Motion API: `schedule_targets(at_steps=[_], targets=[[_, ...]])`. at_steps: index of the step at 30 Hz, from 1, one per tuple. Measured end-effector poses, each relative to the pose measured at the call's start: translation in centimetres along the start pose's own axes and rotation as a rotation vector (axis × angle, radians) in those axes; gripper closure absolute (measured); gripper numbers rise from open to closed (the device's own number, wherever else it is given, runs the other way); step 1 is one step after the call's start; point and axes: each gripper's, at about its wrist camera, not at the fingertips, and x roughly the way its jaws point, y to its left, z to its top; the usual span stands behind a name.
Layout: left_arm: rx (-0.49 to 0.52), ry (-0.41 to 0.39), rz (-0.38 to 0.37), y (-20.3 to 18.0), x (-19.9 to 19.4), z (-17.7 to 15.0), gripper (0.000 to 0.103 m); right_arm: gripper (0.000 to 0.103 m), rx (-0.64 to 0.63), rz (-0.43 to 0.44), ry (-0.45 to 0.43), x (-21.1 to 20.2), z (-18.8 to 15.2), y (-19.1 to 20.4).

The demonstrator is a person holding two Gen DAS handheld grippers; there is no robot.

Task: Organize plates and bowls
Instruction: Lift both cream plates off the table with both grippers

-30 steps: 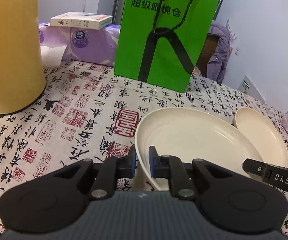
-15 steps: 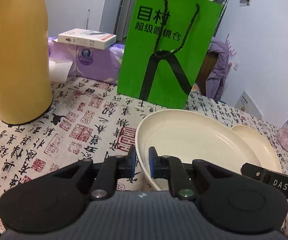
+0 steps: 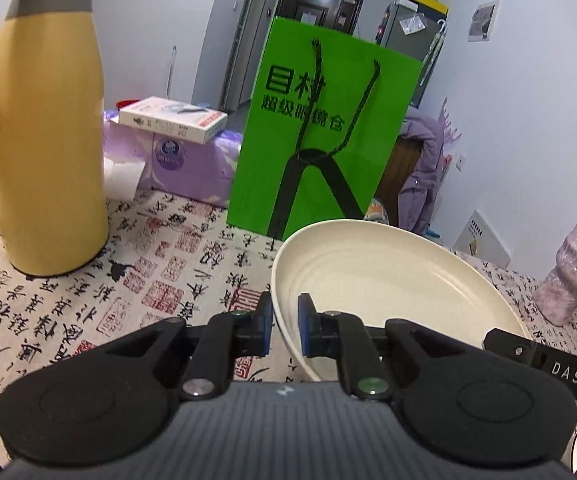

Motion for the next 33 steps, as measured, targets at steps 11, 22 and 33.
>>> schedule_targets(at_steps=[11, 22, 33], targets=[[-0.007, -0.010, -0.026, -0.1, -0.8, 0.3, 0.090, 0.087, 0.004, -0.019, -0.054, -2.2, -0.2, 0.3], [0.004, -0.023, -0.023, -0.5, -1.3, 0.3, 0.090, 0.087, 0.022, -0.028, -0.068, -2.7, -0.8, 0.2], [0.013, -0.051, -0.036, -1.3, -2.7, 0.3, 0.090, 0.087, 0.048, -0.035, -0.076, -4.2, -0.8, -0.2]])
